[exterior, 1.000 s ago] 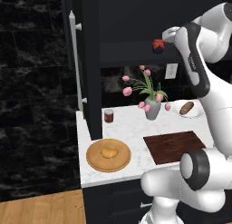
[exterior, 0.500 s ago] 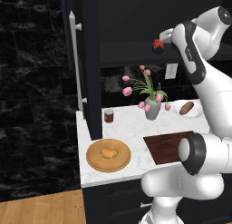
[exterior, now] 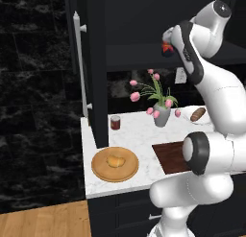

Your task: From the different types of pastries on the counter, select a croissant and place it on the cutting board. Then retrieve a jar of jam from the cabinet and place it alongside the croissant on the cutting board.

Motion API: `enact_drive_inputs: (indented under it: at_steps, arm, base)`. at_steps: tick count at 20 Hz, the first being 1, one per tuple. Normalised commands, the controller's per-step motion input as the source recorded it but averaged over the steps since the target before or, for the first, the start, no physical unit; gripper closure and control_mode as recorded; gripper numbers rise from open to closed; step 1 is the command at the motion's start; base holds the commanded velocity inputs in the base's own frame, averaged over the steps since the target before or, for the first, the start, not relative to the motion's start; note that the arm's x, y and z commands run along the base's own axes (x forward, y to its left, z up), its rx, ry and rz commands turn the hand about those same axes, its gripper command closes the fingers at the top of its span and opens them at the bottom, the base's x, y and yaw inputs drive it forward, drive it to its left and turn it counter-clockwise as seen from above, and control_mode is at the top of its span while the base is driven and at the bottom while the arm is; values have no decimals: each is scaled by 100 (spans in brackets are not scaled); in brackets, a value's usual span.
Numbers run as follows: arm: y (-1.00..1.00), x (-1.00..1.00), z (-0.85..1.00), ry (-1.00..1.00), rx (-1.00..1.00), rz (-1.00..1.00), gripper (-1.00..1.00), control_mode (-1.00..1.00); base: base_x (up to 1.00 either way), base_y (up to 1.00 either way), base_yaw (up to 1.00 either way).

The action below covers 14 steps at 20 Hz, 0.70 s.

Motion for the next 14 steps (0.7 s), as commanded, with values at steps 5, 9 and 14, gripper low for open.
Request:
enact_drive_inputs:
  at_steps: [5, 9, 14]
  arm:
    - [3, 20, -1, 0, -2, -6, -100, -100]
    - [0, 23, 0, 0, -2, -4, -100, -100]
    - [0, 19, 0, 0, -1, -3, -100, -100]
  base:
    - [0, 0, 0]
    - [0, 0, 0]
    - [0, 0, 0]
